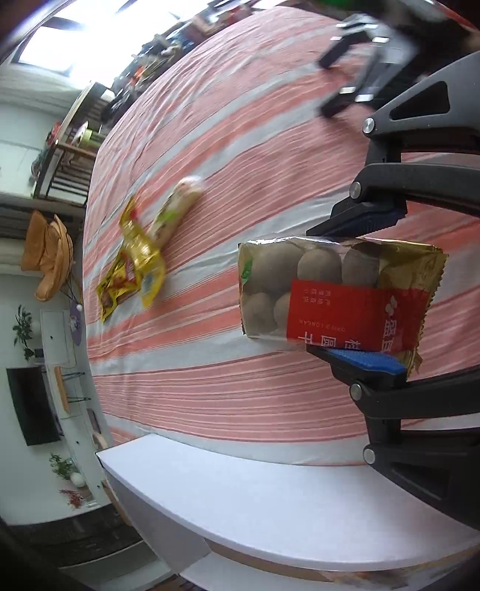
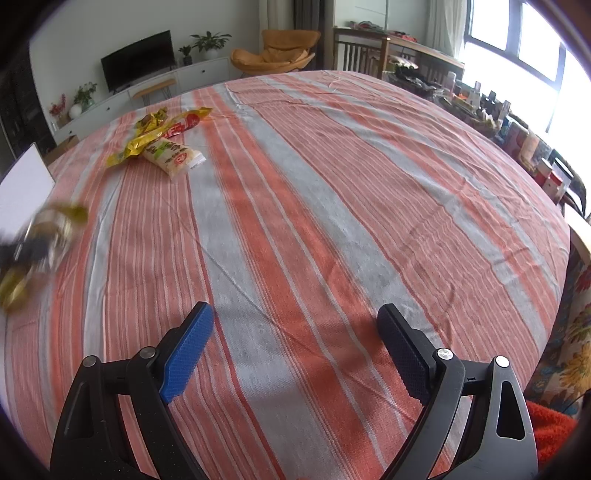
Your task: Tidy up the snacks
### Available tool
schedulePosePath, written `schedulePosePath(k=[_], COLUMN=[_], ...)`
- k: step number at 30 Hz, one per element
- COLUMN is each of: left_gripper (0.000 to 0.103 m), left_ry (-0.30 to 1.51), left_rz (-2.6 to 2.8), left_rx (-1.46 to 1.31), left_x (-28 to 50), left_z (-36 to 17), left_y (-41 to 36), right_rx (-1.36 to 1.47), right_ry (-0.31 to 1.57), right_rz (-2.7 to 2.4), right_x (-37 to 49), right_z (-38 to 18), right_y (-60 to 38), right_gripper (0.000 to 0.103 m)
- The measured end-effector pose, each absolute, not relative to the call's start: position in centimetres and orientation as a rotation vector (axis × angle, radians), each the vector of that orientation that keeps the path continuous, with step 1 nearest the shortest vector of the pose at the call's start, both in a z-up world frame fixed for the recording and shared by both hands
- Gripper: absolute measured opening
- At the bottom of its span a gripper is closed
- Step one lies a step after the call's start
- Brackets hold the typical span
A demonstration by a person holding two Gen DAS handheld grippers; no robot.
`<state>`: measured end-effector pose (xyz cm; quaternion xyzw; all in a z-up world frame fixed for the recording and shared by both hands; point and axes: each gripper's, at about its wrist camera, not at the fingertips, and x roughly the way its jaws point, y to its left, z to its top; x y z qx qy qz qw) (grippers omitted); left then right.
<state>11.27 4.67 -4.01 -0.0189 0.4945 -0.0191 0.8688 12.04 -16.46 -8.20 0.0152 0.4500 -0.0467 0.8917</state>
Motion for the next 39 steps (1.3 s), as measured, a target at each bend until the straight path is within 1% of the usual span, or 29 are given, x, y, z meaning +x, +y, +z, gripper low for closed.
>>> schedulePosePath(k=[1,2,3,5,7,11,12,18,39], left_gripper=[0.052,0.059,0.077,0.097,0.097,0.097,0.099,0.103,0.103], left_ry=[1.016,0.989,0.972,0.957,0.943,0.993,0.988,0.974,0.970], left_rz=[-0.049,-0.058,-0.065,-0.041,-0.020,-0.014,0.001,0.048,0.059], left_rx=[-0.027,-0.013,-0.002,0.028,0.025,-0.067,-0.078,-0.050,-0.052], left_x=[10.3,9.7,9.4,10.1,10.8,12.8,13.2,13.6,13.3], left_z=[-4.1,-4.2,-4.5,-5.1,-5.8,-8.1,-8.4,-9.2,-9.3], left_y=[4.4,4.2,4.0,3.7,3.7,4.2,4.4,4.2,4.3], right_rx=[0.032,0.032,0.032,0.034,0.033,0.033,0.033,0.034,0.034], right_ry=[0.934,0.933,0.933,0.931,0.931,0.931,0.931,0.931,0.930], right_rz=[-0.098,-0.098,-0.098,-0.101,-0.100,-0.099,-0.099,-0.100,-0.098], right_x=[12.1,12.1,12.1,12.1,12.1,12.1,12.1,12.0,12.1], right_z=[-8.2,-8.2,-8.3,-8.3,-8.3,-8.3,-8.3,-8.3,-8.3], right_y=[-16.4,-16.4,-16.4,-16.4,-16.4,-16.4,-16.4,-16.4,-16.4], right_gripper=[0.092,0.092,0.092,0.092,0.092,0.092,0.092,0.092,0.093])
